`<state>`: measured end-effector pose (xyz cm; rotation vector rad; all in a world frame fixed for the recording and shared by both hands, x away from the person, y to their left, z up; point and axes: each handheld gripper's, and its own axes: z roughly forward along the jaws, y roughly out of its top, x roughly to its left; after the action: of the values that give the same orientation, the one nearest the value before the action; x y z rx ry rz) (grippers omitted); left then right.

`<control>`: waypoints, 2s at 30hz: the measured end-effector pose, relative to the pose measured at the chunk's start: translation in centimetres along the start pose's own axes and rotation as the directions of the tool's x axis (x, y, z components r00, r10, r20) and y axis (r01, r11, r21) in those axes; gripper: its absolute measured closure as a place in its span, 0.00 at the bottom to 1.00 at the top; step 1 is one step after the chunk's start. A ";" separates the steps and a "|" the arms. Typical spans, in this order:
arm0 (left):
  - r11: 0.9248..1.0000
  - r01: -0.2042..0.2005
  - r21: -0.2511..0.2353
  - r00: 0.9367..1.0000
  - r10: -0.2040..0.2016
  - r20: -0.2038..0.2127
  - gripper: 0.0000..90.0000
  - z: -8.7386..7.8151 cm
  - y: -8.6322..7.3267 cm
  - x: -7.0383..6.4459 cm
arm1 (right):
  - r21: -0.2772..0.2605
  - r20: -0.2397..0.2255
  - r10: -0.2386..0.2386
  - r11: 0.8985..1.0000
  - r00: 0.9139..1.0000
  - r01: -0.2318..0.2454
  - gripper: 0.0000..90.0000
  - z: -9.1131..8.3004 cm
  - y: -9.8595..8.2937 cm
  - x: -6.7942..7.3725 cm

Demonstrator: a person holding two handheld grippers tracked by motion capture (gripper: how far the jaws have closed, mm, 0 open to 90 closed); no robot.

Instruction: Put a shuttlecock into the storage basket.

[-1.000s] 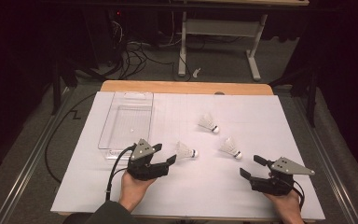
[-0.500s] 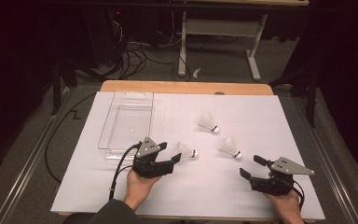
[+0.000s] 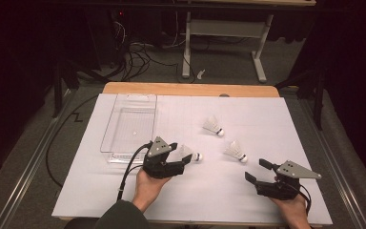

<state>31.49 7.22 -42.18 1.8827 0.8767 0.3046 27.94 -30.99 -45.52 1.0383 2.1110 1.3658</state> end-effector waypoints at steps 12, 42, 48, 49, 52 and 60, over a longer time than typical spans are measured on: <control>1.000 0.003 0.001 1.000 -0.003 0.003 0.38 0.8 0.7 0.2 | 0.003 -0.001 -0.001 1.000 1.000 0.001 0.26 0.1 0.0 0.0; 0.999 -0.006 0.036 1.000 0.006 0.005 0.38 2.5 2.3 -0.1 | 0.010 -0.004 -0.001 1.000 1.000 0.001 0.26 0.1 0.0 0.0; 0.997 0.007 0.074 1.000 -0.006 -0.009 0.38 2.1 2.8 0.1 | 0.012 -0.002 0.000 1.000 1.000 0.000 0.26 0.1 0.0 0.0; 0.997 0.006 0.077 1.000 -0.005 -0.013 0.39 2.0 3.0 0.1 | 0.014 -0.002 0.001 1.000 1.000 -0.001 0.26 0.1 0.0 0.0; 0.996 -0.002 0.091 1.000 0.004 -0.027 0.39 1.7 3.5 0.0 | 0.017 -0.003 -0.001 1.000 1.000 0.001 0.26 0.1 0.0 0.0; 0.989 -0.007 0.145 0.998 0.017 -0.064 0.39 1.5 4.4 0.2 | 0.020 -0.005 -0.003 1.000 1.000 0.003 0.26 0.1 0.0 0.0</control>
<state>34.36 5.26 -39.09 2.0223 0.9534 0.3185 28.06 -30.94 -45.59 1.0409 2.1335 1.3496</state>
